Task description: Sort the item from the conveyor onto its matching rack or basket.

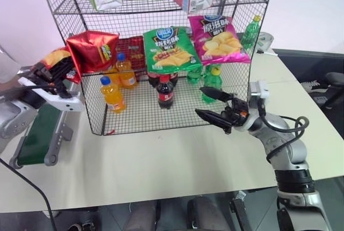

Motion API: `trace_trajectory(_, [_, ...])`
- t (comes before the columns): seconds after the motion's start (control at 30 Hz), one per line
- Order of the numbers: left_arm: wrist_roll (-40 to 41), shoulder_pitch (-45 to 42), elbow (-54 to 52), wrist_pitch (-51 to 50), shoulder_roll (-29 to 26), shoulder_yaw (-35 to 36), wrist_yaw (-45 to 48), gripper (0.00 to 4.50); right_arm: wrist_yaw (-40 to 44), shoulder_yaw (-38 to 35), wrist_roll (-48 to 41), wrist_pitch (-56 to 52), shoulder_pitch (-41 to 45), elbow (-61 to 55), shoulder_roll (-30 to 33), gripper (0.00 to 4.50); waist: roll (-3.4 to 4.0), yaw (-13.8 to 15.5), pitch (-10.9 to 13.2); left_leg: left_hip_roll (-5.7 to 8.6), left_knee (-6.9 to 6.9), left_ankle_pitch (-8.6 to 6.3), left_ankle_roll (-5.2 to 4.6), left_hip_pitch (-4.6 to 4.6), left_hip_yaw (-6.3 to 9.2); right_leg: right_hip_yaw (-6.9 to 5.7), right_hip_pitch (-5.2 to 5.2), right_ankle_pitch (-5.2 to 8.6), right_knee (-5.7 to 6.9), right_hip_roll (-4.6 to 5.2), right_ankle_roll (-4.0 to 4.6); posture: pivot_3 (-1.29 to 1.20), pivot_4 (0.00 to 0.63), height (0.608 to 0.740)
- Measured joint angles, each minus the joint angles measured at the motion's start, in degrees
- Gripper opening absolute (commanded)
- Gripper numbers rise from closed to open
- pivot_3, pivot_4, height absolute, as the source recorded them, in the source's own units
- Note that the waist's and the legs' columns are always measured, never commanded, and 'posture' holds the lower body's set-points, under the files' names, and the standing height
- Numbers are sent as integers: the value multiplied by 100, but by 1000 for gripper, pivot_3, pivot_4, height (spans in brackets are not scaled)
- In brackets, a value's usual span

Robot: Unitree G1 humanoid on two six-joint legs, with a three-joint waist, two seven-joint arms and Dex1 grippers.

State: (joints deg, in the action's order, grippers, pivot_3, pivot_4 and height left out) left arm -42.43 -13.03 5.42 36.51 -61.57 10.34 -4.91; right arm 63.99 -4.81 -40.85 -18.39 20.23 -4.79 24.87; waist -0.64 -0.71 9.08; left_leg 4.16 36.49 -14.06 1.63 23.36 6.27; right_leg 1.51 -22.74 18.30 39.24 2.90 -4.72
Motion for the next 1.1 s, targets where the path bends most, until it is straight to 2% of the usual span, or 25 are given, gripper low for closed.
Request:
trace_trajectory(0.2, [60,418,-361,-103,104,-2,105,56,1,2,18,6,3,0,-1,4500,0,-3,0,-1,0,0,0,-1,0,0,1,0,1,-1,0,0,150,740])
trace_trajectory(0.47, [41,298,-202,-301,315,-118,104,56,46,15,71,7,24,0,-1,4500,0,11,0,0,3,0,0,-1,1,-2,4,0,1,0,0,0,150,740])
trace_trajectory(0.6, [21,-436,-93,-609,293,-173,119,56,52,20,133,9,42,1,-6,4500,-2,29,0,0,12,0,0,1,5,-8,7,0,3,-1,0,0,150,740])
trace_trajectory(0.8, [-89,-1733,230,-680,-44,-288,75,56,76,50,187,25,51,7,-15,4500,-1,-32,0,0,11,0,0,3,1,-3,-1,0,7,-4,0,0,150,740])
trace_trajectory(1.0, [-262,-1949,437,-570,-356,-306,-171,56,109,54,203,30,53,24,-16,4500,-1,-29,0,-1,11,0,0,3,1,-2,-3,0,10,-6,0,0,150,740])
trace_trajectory(1.1, [-322,-1537,353,-562,-412,-280,-291,56,122,52,206,30,51,25,-6,4500,1,-20,-1,0,11,0,0,2,0,0,-2,0,10,-5,-1,0,150,740])
